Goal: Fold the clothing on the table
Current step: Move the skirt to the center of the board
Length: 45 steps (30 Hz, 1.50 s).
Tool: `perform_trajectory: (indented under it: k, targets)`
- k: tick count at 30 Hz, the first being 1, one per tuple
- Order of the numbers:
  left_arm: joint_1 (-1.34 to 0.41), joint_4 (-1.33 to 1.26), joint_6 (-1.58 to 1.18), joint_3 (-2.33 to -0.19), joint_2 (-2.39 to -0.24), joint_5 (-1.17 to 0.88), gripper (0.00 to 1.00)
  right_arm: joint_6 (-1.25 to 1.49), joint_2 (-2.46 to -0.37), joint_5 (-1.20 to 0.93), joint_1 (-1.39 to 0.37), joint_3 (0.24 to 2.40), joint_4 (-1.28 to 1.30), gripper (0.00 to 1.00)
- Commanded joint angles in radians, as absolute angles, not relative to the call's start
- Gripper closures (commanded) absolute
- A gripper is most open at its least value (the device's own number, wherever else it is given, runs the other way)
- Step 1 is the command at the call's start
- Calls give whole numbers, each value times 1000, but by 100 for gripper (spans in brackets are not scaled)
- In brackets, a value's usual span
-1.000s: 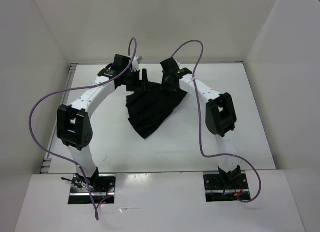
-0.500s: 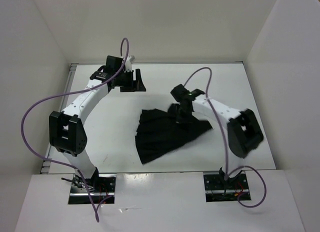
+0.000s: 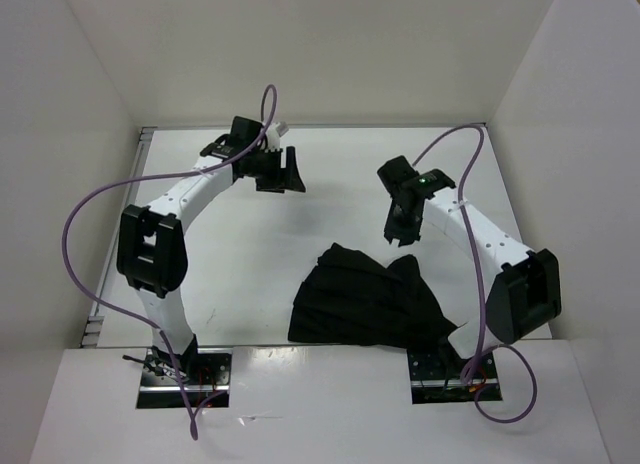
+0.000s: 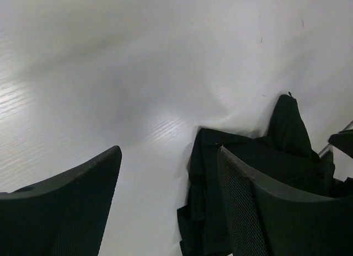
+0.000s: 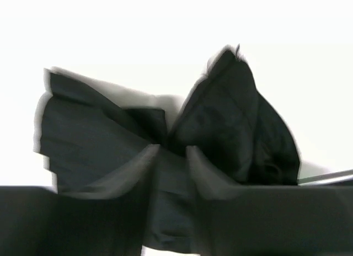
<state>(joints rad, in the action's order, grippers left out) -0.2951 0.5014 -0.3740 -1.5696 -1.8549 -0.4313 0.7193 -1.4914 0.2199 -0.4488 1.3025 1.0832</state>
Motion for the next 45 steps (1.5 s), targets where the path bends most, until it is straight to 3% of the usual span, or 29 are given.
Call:
perform_trajectory:
  k: [1, 2, 4, 10, 12, 18, 22, 25, 29, 32, 33, 37, 45]
  targets:
    - [-328, 494, -374, -1624, -1878, -499, 23, 741, -1506, 120, -451, 1192, 1095, 75]
    - [-328, 494, -374, -1624, -1868, -499, 24, 741, -1506, 67, -460, 1163, 1083, 90]
    - [-328, 494, -365, -1606, -1850, -499, 26, 723, -1496, 45, -471, 1082, 1083, 96]
    - [-328, 505, -356, -1606, -1824, -479, 26, 672, -1584, 9, -471, 991, 1068, 96]
    - [-328, 505, -356, -1606, -1824, -469, 26, 651, -1711, 9, -471, 1027, 998, 96]
    - [-328, 505, -367, -1585, -1804, -448, 26, 618, -2090, 9, -471, 1379, 801, 95]
    - [-319, 523, -367, -1585, -1783, -437, 26, 609, -2206, -11, -480, 1668, 766, 96]
    - [-307, 523, -376, -1566, -1773, -426, 26, 579, -2192, -47, -480, 1813, 752, 96]
    - [-295, 512, -376, -1543, -1761, -426, 26, 491, -2047, -141, -480, 1784, 625, 96]
    - [-295, 503, -385, -1543, -1761, -426, 26, 482, -1889, -150, -440, 1694, 536, 80]
    - [-295, 503, -385, -1543, -1761, -426, 26, 482, -1852, -150, -414, 1666, 535, 61]
    - [-295, 454, -414, -1563, -1795, -446, 26, 482, -1729, -91, -328, 1661, 580, 40]
    - [-328, 463, -405, -1626, -1859, -459, 26, 632, -1819, 91, -161, 1663, 701, 40]
